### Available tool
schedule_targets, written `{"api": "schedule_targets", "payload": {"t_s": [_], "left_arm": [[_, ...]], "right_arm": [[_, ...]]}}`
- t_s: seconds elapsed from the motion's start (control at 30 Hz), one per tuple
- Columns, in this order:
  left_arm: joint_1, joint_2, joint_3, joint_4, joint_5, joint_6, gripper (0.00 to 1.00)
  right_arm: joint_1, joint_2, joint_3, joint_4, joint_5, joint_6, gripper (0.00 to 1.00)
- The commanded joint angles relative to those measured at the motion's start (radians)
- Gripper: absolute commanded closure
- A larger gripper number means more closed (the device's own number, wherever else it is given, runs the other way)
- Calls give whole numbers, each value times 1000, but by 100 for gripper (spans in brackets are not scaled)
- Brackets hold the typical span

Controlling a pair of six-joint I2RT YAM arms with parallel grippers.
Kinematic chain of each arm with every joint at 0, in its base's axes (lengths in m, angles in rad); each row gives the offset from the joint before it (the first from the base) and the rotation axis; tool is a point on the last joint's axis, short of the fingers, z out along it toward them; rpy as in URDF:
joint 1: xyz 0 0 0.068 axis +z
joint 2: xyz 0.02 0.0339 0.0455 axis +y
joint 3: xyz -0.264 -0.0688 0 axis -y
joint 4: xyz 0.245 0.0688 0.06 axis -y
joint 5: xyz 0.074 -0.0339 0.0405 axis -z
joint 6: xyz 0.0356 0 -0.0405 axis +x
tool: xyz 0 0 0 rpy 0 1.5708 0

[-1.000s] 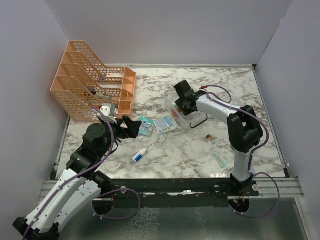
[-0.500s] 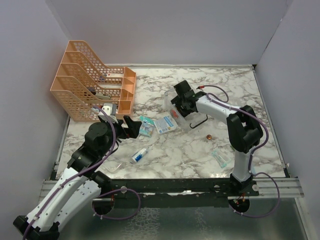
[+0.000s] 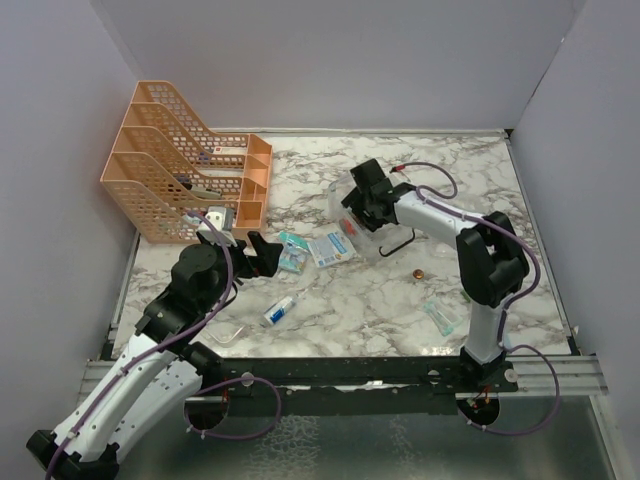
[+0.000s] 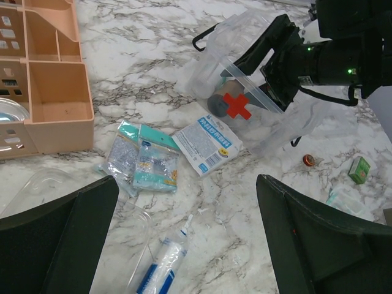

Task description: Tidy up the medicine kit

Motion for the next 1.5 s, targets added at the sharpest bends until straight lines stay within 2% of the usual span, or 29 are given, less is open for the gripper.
{"api": "schedule_targets", "payload": {"t_s": [0.0,0.1,0.23,0.37,0.57,0.7,0.87,1.1,1.27,1.47], "left_arm": [[1,7,10,7,-16,3,1],[0,22,11,7,-2,3,1],[-1,54,15,5,21,4,1],[1,84,18,-1,40,6,1],[-1,109,6,21,110,-31,2],[0,162,-2,49,196,-88,9],[0,301,-16,113,247,-221,22],[-5,534,-25,242,162,-448,40],[-12,663,3,314,82,-517,38],[-19,814,45,389,113,-568,39]], "right_arm": [[-5,-111,9,-5,36,-83,35],[-5,-193,-11,-10,67,-140,34],[-5,-311,-42,22,58,-313,33],[-6,-429,-96,64,-87,-525,33],[-5,-621,-259,83,-316,-620,36],[-6,-731,-380,96,-394,-625,36],[-5,-858,-480,98,-436,-631,37],[-6,-1022,-586,105,-442,-601,38],[-5,-1080,-625,89,-416,-572,39],[-6,-1099,-626,63,-388,-563,40]]}}
